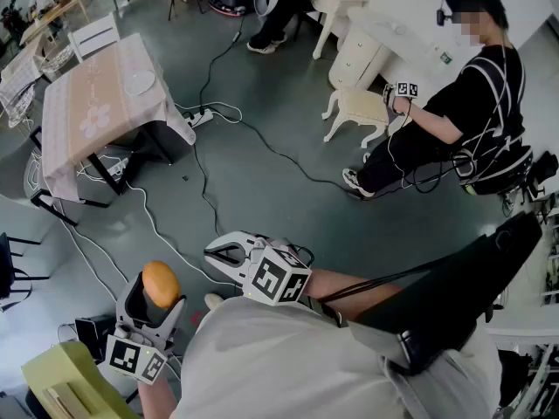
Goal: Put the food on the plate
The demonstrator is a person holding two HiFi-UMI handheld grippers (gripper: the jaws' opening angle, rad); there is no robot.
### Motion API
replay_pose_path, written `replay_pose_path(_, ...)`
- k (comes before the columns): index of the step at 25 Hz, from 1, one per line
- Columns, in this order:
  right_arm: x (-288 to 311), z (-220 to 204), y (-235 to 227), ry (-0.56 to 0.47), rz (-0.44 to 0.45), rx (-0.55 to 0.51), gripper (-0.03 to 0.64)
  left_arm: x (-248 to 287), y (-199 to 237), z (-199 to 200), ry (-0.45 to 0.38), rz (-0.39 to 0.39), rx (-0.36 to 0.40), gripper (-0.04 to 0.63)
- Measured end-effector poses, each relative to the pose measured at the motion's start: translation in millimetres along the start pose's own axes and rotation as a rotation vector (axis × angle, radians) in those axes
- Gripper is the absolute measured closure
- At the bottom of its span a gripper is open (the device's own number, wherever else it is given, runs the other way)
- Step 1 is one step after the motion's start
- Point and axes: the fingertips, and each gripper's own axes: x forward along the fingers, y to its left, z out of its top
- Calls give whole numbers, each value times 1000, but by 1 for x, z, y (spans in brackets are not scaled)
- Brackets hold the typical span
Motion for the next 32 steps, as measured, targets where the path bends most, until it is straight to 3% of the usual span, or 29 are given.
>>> replay_pose_path(12,9,8,-6,6,-3,16,603,6,14,1,-11,-30,1,181)
replay_pose_path(17,38,8,-7,8,-4,21,601,3,38,-8,-13,-47,3,181)
replay_pose_path(24,67,15,-12,19,-40,26,506,-4,74,-18,-1,-62,-8,182)
replay_pose_path(28,70,3,-34,30,-91,62,495,15,103,-18,23,-65,10,182)
replay_pose_path(32,71,-17,-86,31,-113,93,489,63,132,-11,36,-57,23,183)
